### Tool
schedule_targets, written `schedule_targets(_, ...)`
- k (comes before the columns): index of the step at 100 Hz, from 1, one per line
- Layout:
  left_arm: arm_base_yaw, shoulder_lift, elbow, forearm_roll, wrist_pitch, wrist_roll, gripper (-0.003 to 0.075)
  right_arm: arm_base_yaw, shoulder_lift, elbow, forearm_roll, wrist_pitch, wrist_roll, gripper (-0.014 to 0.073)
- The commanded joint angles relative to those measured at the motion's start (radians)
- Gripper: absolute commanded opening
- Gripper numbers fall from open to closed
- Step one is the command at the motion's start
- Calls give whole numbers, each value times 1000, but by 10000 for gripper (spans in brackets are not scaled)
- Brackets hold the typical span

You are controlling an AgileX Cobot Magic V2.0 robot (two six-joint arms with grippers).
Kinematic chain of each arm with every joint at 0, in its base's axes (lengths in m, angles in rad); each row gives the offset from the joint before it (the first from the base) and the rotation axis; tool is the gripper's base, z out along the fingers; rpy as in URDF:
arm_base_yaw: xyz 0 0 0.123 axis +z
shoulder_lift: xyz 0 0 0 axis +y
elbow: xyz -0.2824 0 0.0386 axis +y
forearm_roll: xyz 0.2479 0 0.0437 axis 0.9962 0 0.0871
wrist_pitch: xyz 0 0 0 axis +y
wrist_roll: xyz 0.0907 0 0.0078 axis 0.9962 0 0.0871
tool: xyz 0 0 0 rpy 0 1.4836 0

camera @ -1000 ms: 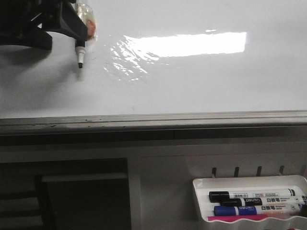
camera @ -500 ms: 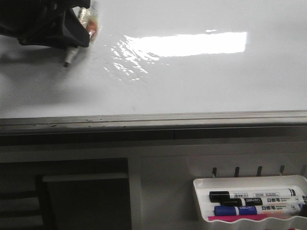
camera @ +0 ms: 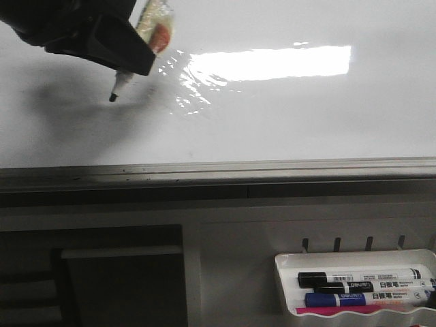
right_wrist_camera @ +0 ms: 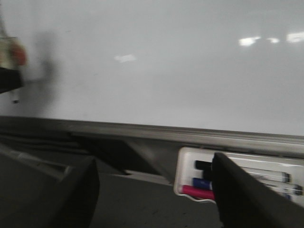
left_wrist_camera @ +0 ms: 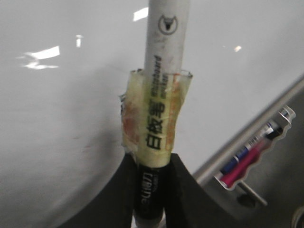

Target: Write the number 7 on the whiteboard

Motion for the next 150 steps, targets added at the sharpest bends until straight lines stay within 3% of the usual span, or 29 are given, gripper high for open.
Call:
schedule_targets(1,-67,-33,-43,50,41,20,-20,10,70,-78,231,52,-187,447)
schedule_targets(13,-168,-33,-43,143,66,20,-20,10,169,-156,374,196,-280,447)
schedule_targets(39,-311,-31,-43,245,67,20,-20,10,377,-341,391,438,-282,447)
schedule_targets(62,-328,-29,-46,256,67,20,-20,40,526,-419,362,601,-282,447)
schedule_targets(84,-328,-29,-56,256,67,20,-20,117,591,-456,320,616,-282,445)
schedule_targets(103,-328,-29,-56,256,63,20,-20,131,600,-458,316,607,-282,291)
schedule_targets(128,-328,-29,-56,256,35,20,-20,131,600,-458,316,621,-292,-71)
schedule_targets(140,-328,-29,-59,256,36,20,3,131,600,-458,314,621,-292,-69)
schedule_targets(150,-328,-31,-63,246,36,20,136,131,600,-458,314,621,-292,-69)
